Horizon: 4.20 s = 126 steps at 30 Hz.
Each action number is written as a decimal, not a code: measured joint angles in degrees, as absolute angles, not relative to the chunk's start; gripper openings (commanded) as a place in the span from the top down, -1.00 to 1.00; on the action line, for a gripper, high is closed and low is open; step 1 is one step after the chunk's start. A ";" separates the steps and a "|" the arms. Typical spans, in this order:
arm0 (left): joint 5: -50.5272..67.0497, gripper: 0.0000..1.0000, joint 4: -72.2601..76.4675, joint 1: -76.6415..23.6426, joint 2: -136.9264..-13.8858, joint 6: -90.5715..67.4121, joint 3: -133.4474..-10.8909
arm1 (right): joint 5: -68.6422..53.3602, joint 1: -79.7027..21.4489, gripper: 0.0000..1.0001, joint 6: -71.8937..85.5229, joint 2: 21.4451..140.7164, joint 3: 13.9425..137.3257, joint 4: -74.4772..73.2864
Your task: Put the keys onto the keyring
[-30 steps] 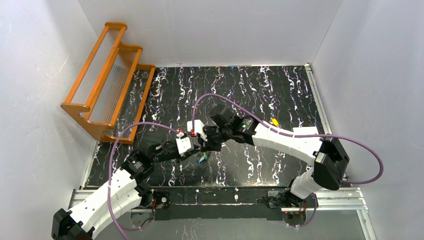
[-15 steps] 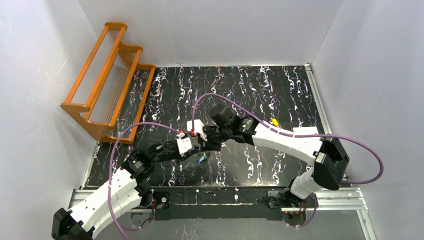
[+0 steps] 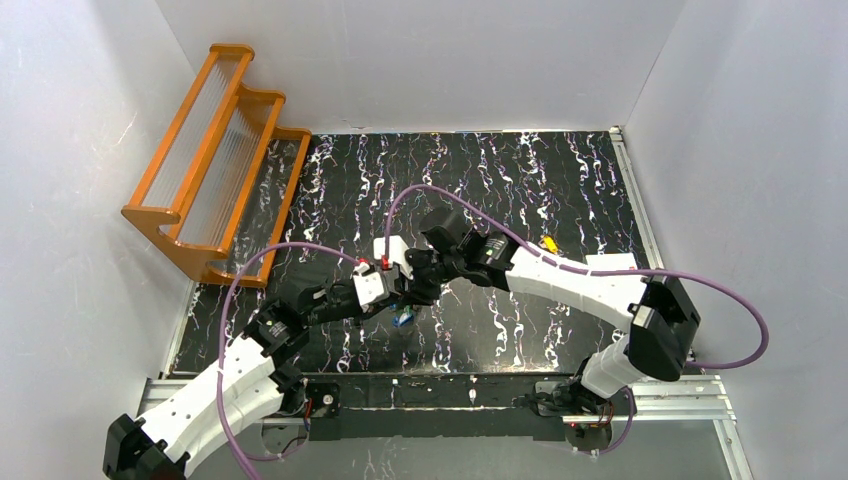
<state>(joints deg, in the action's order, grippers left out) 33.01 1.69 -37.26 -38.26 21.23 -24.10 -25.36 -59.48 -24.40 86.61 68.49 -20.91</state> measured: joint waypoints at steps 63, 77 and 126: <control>30.65 1.00 43.75 -37.26 -28.45 -4.16 -7.11 | -55.55 -45.23 0.97 -8.91 78.72 53.58 6.17; 30.72 1.00 43.66 -37.26 -28.23 -4.14 -7.11 | -54.98 -45.23 0.97 -9.34 80.29 53.58 5.85; 30.63 0.38 44.93 -37.26 -28.32 -3.86 -7.16 | -47.66 -49.34 0.97 -12.62 79.22 55.81 2.66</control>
